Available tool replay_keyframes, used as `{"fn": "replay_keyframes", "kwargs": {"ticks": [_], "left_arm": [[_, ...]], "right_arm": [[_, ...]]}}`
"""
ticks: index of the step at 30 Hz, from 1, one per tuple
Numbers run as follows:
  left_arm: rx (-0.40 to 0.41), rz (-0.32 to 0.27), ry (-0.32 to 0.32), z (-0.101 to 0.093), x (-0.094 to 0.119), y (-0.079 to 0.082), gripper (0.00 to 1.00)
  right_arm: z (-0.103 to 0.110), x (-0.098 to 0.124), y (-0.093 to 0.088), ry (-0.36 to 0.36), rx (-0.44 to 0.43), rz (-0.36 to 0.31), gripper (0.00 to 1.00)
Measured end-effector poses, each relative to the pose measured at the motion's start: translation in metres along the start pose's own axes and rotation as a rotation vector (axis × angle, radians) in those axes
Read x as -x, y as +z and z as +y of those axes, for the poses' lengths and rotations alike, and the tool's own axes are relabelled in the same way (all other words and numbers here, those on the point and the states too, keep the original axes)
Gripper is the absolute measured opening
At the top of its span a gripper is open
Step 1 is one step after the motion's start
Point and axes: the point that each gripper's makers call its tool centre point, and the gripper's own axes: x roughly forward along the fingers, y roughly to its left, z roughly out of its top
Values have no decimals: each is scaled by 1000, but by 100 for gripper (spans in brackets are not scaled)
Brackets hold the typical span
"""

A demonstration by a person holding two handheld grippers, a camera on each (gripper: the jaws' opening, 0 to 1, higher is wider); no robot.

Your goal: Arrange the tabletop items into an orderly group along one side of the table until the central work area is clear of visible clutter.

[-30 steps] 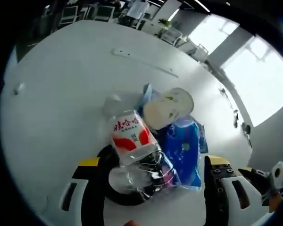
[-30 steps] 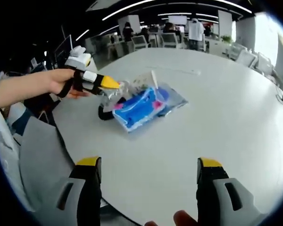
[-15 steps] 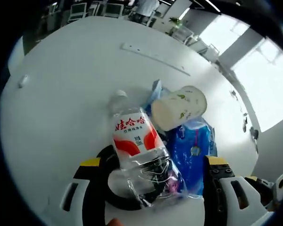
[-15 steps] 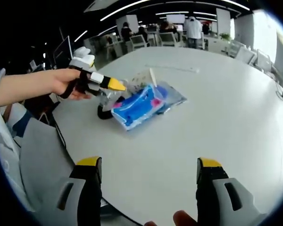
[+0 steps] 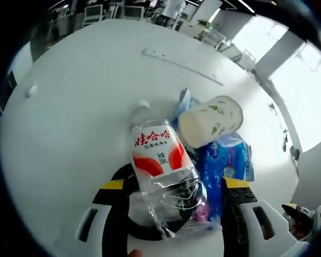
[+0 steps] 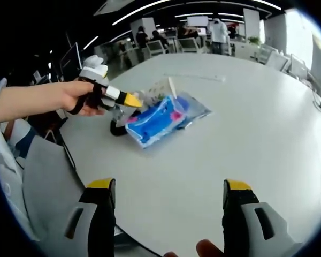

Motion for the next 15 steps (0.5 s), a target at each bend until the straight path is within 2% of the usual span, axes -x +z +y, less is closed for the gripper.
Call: {"fn": "replay_keyframes", "kwargs": {"ticks": [3, 4, 8, 11, 15], "left_arm": [[17, 5, 7, 6, 4, -1, 53], [16, 22, 2, 7, 6, -3, 46], [17, 17, -9, 10, 7, -4, 44], [-18, 26, -9, 10, 8, -7, 42], [-15, -1, -32, 10, 12, -10, 41]], "right_arm": [[2, -2, -2, 7, 1, 6, 81], [3, -3, -2, 9, 2, 7, 81], [5, -4, 1, 13, 5, 3, 81], [5, -4, 4, 15, 10, -1, 81], [6, -5, 10, 16, 15, -9, 81]]}}
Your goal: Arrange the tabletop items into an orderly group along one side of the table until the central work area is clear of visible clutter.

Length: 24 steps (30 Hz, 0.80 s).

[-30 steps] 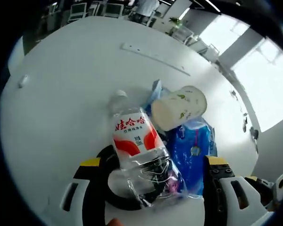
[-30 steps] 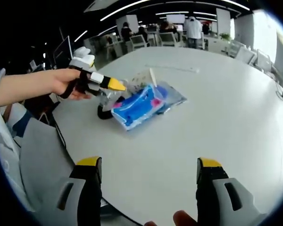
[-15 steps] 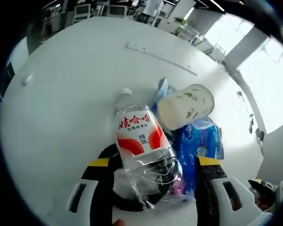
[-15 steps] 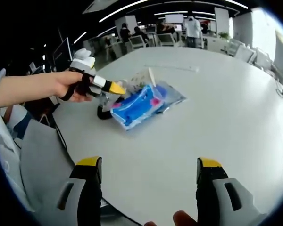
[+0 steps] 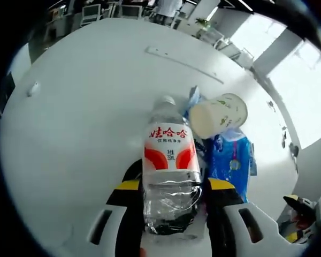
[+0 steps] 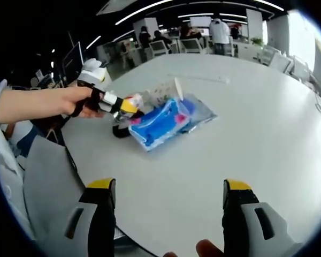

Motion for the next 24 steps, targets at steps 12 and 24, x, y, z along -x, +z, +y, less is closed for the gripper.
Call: {"fn": "replay_keyframes", "kwargs": {"ticks": [12, 24], "left_arm": [[-34, -30, -15, 0, 2, -1, 40], [-68, -65, -12, 5, -2, 2, 40]], "right_arm": [[18, -11, 92, 164, -351, -295, 79], [38, -33, 132, 231, -372, -323, 79]]}}
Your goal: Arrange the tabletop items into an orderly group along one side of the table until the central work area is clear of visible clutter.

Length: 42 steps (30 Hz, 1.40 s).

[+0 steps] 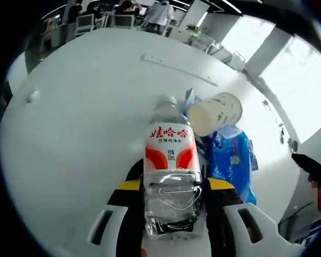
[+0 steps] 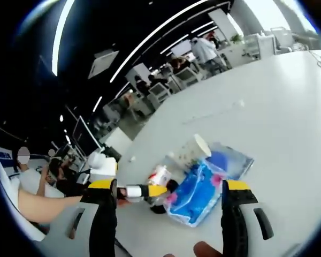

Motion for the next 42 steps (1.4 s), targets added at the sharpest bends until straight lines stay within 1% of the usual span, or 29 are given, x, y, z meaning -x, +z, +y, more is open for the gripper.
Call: {"fn": "replay_keyframes", "kwargs": {"ticks": [5, 9, 14, 22, 26, 31, 37, 42], "left_arm": [[0, -13, 0, 1, -1, 0, 40], [0, -33, 0, 2, -1, 0, 40], [4, -46, -1, 3, -1, 0, 41], [-2, -55, -2, 3, -1, 0, 41], [-6, -59, 1, 3, -1, 0, 41], [-31, -59, 4, 3, -1, -1, 41], [-38, -65, 12, 3, -1, -1, 41], [-42, -78, 17, 2, -1, -1, 41]], "right_arm": [[4, -11, -6, 15, -6, 27, 79], [10, -20, -5, 32, -16, 36, 79], [16, -32, -5, 49, 11, 68, 78], [35, -57, 3, 107, 8, 84, 78], [42, -70, 4, 131, -1, 100, 77], [48, -84, 5, 154, -22, 120, 77], [53, -98, 1, 168, -14, 149, 77], [50, -113, -5, 168, -28, 185, 77]]}}
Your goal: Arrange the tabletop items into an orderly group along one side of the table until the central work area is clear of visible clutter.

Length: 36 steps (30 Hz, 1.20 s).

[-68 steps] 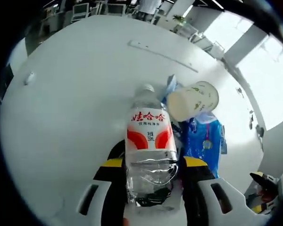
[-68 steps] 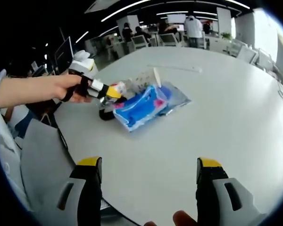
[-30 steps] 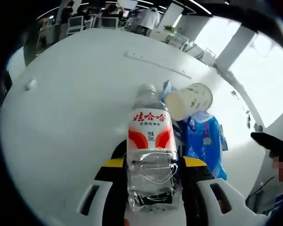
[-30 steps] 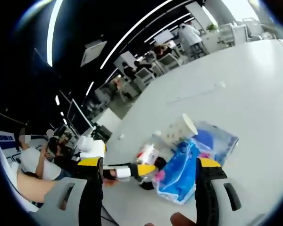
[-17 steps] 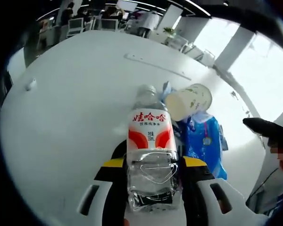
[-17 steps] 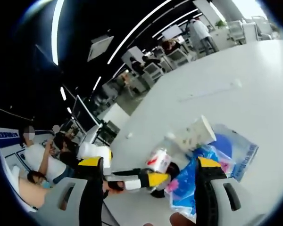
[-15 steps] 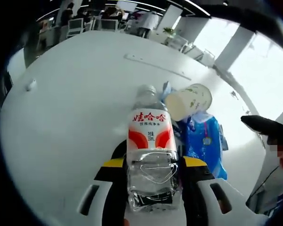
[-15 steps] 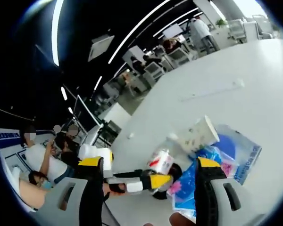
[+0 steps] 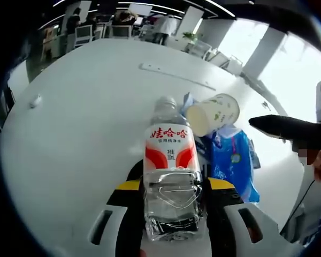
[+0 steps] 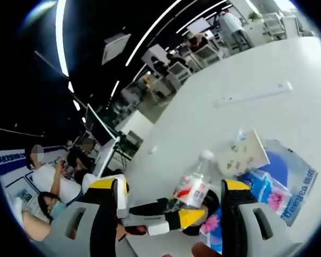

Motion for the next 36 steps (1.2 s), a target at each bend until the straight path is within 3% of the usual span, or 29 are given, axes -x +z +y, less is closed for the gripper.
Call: {"fn": "replay_keyframes", "kwargs": {"ticks": [8, 22, 29, 36], "left_arm": [[-2, -11, 2, 0, 0, 0, 41], [-5, -26, -1, 0, 0, 0, 41], [-3, -33, -5, 0, 0, 1, 41], [0, -38, -9, 1, 0, 1, 41]], "right_arm": [[-7, -23, -5, -9, -25, 58, 76], [-4, -60, -4, 13, -61, 92, 75], [-16, -77, 7, 0, -100, 79, 74], [-17, -88, 7, 1, -114, 96, 74]]}}
